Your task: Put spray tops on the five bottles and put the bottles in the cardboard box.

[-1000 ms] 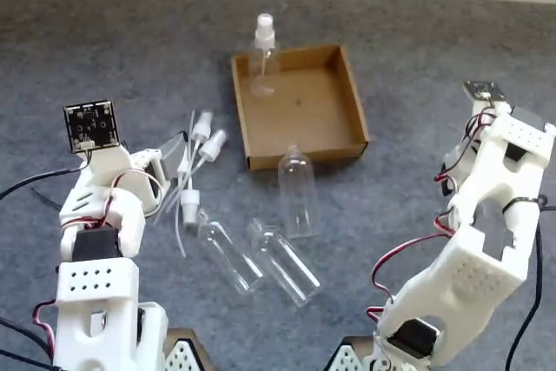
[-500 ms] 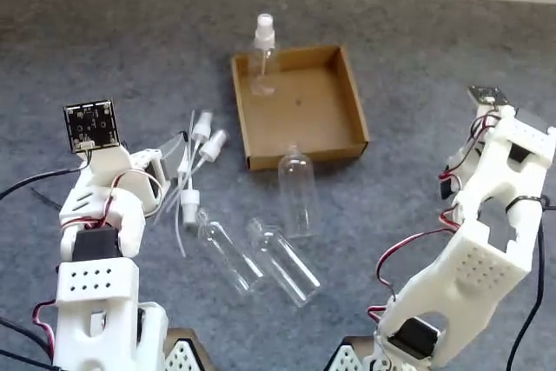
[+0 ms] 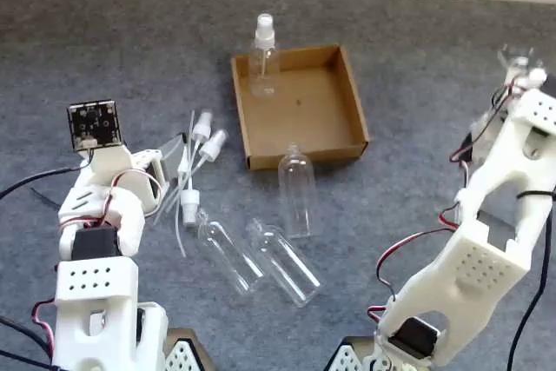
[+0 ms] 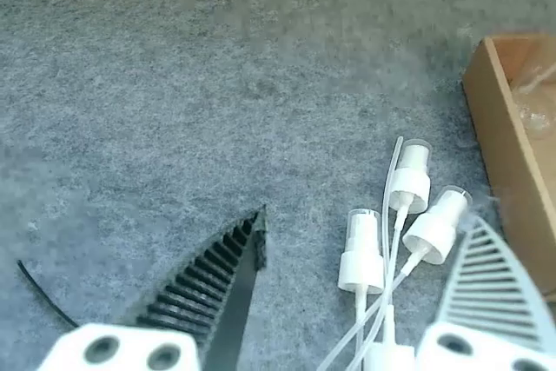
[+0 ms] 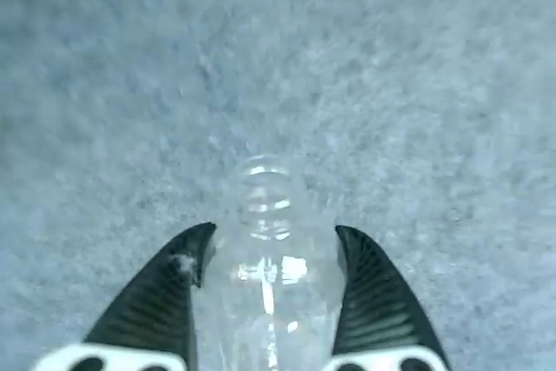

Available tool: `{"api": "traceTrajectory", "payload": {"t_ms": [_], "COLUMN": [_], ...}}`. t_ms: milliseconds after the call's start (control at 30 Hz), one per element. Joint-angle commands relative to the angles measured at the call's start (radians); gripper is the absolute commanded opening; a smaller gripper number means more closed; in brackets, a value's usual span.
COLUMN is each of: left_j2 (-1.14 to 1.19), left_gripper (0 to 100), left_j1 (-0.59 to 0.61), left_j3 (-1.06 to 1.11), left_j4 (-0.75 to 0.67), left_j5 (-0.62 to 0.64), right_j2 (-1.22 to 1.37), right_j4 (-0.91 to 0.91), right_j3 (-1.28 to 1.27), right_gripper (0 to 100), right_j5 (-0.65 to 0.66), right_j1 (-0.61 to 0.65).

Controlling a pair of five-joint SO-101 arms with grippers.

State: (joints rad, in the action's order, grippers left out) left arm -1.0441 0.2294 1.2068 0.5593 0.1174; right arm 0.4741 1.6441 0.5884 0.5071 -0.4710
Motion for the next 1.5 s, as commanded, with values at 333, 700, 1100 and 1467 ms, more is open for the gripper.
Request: {"api": "traceTrajectory", "payload": {"t_ms": [333, 700, 1100, 1467], "left_j2": [0.921, 1.535, 1.477, 1.27], "left_gripper": [21, 21, 21, 21], "left_j1": [-0.002, -0.05, -0.058, -0.088], "left_j3": [-0.92, -1.474, -1.474, -1.156], "left_j4": [0.555, 0.703, 0.842, 0.74], "left_j5": [-0.201, -0.14, -0.147, -0.21], "right_j2": [-0.025, -0.449, -0.894, -1.021], "right_j4": [0.122, 0.101, -0.328, -0.409], "right_j3": [0.53, -0.071, -0.9, -1.018], "right_gripper": [0.4, 0.4, 0.4, 0.4], "right_j5": [-0.21, -0.08, -0.072, -0.077], "right_j1": [0.119, 0.166, 0.196, 0.217]}}
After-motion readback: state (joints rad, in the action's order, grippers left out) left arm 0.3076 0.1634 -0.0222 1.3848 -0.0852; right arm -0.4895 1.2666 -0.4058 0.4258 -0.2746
